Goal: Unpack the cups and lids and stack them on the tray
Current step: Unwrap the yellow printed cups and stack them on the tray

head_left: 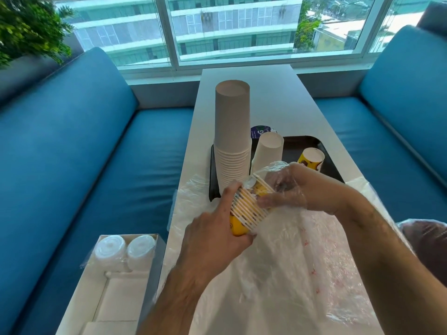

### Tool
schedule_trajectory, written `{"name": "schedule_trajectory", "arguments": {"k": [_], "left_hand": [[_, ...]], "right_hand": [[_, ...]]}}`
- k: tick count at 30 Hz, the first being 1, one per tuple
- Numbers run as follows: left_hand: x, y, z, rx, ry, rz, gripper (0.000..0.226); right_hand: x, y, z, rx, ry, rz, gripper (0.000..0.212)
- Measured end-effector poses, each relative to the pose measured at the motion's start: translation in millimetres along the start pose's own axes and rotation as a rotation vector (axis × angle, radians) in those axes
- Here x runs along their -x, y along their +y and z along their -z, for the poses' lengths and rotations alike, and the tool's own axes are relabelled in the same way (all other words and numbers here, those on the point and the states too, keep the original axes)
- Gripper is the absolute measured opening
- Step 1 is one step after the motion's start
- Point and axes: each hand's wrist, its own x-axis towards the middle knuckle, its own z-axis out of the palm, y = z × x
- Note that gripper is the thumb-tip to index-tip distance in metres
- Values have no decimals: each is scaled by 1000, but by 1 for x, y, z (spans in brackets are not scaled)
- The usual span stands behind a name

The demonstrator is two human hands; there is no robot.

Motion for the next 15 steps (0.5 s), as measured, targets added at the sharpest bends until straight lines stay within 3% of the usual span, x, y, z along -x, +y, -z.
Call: {"name": "schedule_trajectory", "arguments": {"k": [3,6,9,15], "left_hand": [[1,-2,1,39,22,1,97],[1,-8,2,98,57,20,99],[1,-11,2,145,82,35,99],[1,-15,1,259,116,73,98]], "right_hand": [[6,-1,3,-98,105,62,26],[10,5,7,-152,233,54,40],[10,7,2,-173,235,57,42],[17,12,0,-243,302,81,25]]}}
